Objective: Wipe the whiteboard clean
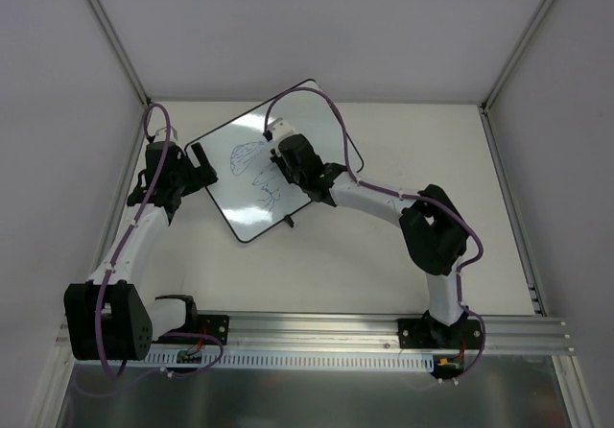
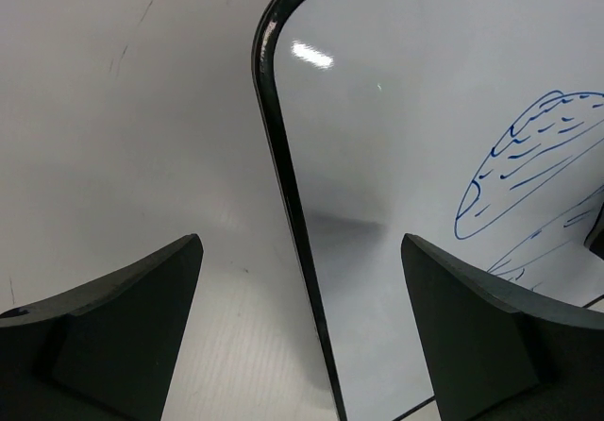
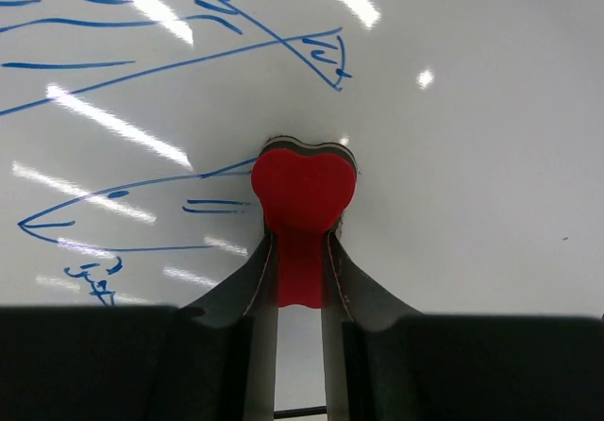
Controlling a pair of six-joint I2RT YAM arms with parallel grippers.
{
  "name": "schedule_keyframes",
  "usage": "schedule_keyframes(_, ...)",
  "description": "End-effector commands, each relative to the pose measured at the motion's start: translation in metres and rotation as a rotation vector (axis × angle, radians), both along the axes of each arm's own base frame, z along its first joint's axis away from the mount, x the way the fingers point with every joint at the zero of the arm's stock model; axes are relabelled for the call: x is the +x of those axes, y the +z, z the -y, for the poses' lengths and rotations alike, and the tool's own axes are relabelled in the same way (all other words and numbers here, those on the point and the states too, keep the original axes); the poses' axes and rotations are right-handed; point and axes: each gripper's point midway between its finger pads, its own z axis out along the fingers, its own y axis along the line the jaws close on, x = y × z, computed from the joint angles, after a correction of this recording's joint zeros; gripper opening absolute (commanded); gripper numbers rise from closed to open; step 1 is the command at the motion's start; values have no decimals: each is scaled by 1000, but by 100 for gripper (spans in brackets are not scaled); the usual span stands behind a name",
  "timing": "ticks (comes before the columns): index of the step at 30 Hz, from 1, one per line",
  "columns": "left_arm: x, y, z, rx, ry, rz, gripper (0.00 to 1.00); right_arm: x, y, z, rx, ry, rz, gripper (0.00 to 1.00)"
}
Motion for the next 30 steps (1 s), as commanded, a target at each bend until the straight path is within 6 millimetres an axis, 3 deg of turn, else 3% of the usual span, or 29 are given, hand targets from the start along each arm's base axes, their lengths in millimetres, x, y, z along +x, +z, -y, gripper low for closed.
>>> schedule_keyframes(1, 3, 11, 3, -7, -7, 41, 88, -21, -20, -22, -50, 104, -35, 0)
schedule_keyframes(5, 3, 10, 4, -9, -7, 38, 88, -32, -25, -17, -42, 105, -60, 0)
schedule_keyframes(12, 4, 11, 4, -11, -8, 39, 89, -47, -46, 16, -60, 34, -110, 0)
schedule_keyframes(15, 4, 11, 4, -11, -8, 39, 88, -44, -48, 35, -47, -40, -117, 0)
schedule_keyframes(22, 3, 12, 4, -12, -7, 42, 89, -3, -31, 105, -18, -288, -76, 0)
schedule_keyframes(26, 4, 13, 4, -11, -6, 46, 89, 13, -18, 132, 1, -372, -57, 0)
schedule_keyframes(30, 4, 14, 4, -10, -9, 47, 89, 27, -11, 147, 10, -406, -57, 0)
